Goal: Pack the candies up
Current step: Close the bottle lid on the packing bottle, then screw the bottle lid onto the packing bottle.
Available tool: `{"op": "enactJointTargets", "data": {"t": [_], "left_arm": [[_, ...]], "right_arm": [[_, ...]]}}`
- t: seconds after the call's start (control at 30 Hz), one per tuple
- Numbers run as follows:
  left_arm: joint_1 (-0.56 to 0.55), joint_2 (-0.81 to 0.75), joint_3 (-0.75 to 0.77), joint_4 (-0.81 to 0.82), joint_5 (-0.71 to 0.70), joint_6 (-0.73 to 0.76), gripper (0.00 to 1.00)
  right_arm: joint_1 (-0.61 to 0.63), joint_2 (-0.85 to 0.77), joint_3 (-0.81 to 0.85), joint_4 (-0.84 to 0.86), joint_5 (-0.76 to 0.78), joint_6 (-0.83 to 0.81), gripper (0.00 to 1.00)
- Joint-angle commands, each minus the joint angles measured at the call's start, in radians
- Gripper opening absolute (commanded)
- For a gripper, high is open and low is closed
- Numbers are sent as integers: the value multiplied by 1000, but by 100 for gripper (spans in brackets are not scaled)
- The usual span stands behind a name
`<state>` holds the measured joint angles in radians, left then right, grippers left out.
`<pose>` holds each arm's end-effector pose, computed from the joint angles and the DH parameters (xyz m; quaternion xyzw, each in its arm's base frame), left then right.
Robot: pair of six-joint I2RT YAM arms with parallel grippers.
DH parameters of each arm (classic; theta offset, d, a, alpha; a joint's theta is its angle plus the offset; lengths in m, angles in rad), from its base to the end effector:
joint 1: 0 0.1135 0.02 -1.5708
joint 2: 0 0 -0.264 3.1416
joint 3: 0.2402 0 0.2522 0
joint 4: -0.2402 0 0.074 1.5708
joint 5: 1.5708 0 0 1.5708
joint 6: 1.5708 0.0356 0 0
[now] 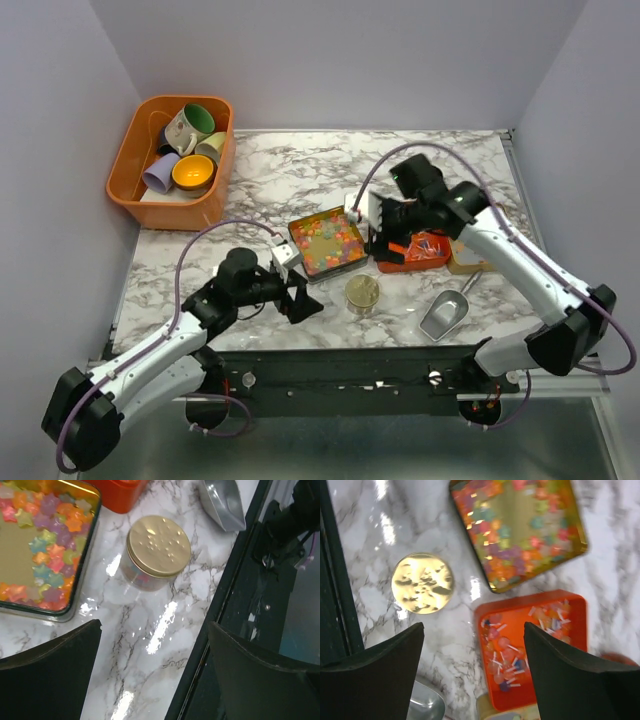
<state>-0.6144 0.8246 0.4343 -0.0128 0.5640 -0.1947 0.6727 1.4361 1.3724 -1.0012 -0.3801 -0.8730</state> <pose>0.1409 -0.1227 0.2288 0.3170 0.7519 -0.4218 0.3953 0.2145 0.1877 0.3257 -0.6976 0.6477 0.1574 0.2628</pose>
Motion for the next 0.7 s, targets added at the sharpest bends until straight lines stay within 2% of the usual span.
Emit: {"op": "enactJointTargets", "data": {"t": [0.0, 0.07, 0.1, 0.2, 0.3, 0.43, 0.67], "left_arm": [[-154, -18, -126, 209, -211, 21, 98], [-189, -15, -164, 253, -332, 31, 98], [-214, -13, -201, 328, -373, 34, 98], [-299, 54, -221, 417, -533, 84, 97], [-337, 186, -226, 537, -555, 132, 98], [-363, 391, -235, 756, -564, 176, 96], [-400, 688, -217, 1089, -517, 189, 95]], "right_arm": [[-111, -71, 175, -87, 38, 294, 98], [-149, -101, 169, -44, 69, 423, 100], [-182, -112, 159, 1, 81, 457, 100], [-229, -147, 94, 80, 176, 595, 100], [-281, -151, 70, 87, 146, 626, 100], [-352, -146, 85, 69, 20, 615, 100], [-394, -175, 2, 21, -68, 412, 98]]}}
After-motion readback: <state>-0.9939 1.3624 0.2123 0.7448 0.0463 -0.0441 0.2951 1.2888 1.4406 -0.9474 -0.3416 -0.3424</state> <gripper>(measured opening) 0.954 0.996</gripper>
